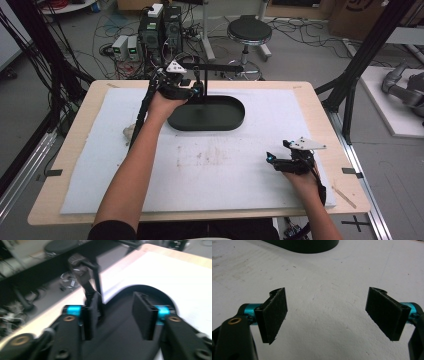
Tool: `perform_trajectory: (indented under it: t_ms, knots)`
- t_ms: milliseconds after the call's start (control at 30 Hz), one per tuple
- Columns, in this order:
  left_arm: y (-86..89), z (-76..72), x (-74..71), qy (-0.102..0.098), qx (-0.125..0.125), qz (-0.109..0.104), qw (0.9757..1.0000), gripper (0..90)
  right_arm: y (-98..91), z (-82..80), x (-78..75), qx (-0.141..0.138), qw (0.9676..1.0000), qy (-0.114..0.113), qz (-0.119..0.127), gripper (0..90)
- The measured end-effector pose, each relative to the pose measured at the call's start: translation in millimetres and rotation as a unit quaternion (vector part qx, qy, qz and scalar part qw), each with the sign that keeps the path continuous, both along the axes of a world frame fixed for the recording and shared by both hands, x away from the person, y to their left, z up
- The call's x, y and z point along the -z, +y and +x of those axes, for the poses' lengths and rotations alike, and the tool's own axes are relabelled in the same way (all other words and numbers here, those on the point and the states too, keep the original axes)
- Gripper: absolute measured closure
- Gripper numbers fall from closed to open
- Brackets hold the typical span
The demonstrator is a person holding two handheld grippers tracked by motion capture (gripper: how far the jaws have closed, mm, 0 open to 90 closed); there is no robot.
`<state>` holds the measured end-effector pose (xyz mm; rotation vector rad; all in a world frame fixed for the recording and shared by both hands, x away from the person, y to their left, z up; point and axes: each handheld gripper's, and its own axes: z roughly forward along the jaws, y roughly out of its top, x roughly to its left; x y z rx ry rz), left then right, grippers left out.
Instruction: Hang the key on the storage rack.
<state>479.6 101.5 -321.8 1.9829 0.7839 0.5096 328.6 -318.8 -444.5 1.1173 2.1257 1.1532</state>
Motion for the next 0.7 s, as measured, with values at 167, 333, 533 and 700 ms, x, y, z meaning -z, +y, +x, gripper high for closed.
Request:
perform_trajectory:
  t_ms: [167,333,533,700]
  knots:
    - [11.5,-22.5,6.5,0.006,0.019,-0.006,0.9998,46.1,0.2,0.8,0.2,-0.003,1.0000,0.001,0.002,18.2]
    - [38.7,-52.8,15.5,0.015,0.017,-0.027,0.9994,38.6,-0.3,-0.2,-0.6,-0.005,1.0000,0.001,0.004,18.2]
    - [60.7,-79.9,31.9,0.020,0.018,-0.031,0.9992,34.3,1.5,1.7,-1.5,-0.005,1.0000,-0.002,0.007,18.2]
    - [75.3,-94.4,44.1,0.022,0.009,-0.040,0.9989,32.1,5.0,6.2,-1.6,-0.006,1.0000,-0.003,0.004,18.2]
